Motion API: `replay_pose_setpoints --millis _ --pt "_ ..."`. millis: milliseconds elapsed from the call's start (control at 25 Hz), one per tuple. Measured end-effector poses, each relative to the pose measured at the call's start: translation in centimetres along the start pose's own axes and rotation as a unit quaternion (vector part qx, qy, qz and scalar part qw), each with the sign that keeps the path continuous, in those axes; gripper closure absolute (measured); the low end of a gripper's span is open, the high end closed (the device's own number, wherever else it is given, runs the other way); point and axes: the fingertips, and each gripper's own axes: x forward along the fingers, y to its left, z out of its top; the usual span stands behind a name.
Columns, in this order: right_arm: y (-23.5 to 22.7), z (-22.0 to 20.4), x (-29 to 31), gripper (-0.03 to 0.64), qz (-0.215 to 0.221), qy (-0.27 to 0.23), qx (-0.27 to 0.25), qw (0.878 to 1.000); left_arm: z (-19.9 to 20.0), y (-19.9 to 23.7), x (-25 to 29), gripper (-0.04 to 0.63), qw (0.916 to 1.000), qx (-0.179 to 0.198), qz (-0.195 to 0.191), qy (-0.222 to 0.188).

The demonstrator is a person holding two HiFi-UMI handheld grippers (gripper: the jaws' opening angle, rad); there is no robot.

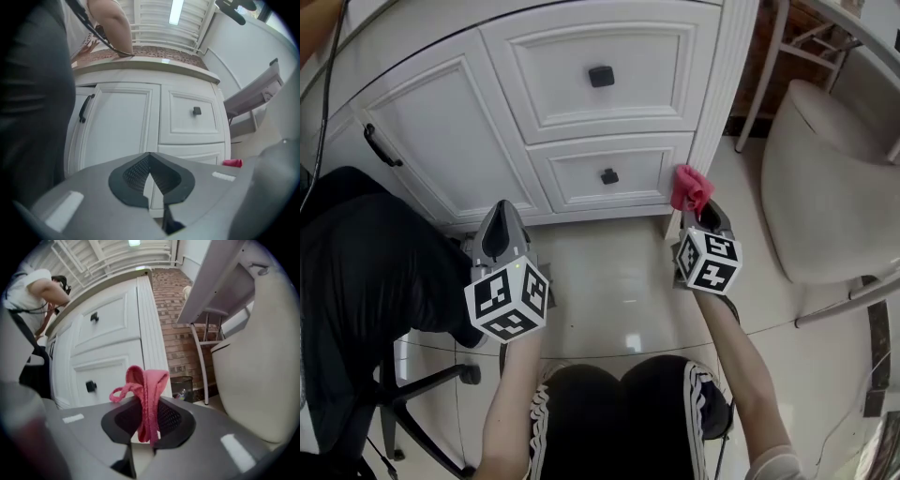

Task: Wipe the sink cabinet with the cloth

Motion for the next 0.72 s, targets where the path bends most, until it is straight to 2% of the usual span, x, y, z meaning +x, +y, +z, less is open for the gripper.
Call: replay_pose_setpoints --millis 160,280,400,520,560,720 --pt "5.2 8.3 -5.0 0.557 0.039 -0.044 0.076 0.995 5.5 -4.8 -1.1 0.583 0.997 -0.049 -0.059 -0.009" --pt "8.6 14.0 -9.7 0.557 0.076 -0.045 0.075 0.993 7.9 -9.6 -4.0 0.583 0.9927 -0.058 -0.105 -0.011" --pt "10.6 18.0 -14.6 0.557 0.09 -0.065 0.061 0.992 9.1 -13.3 -7.2 0.581 0.9919 -0.014 -0.124 -0.024" --pt "11.0 18.4 -17.8 0.555 0.079 -0.09 0.004 0.993 8.1 -15.4 -9.6 0.581 0.9893 0.068 -0.125 -0.034" --pt "11.0 17.8 -18.4 0.555 0.075 -0.092 -0.009 0.993 7.6 -15.8 -10.1 0.581 0.9878 0.081 -0.129 -0.032" --pt "11.1 15.8 -19.7 0.555 0.072 -0.099 -0.016 0.992 7.6 -14.9 -10.3 0.58 0.989 0.069 -0.127 -0.034"
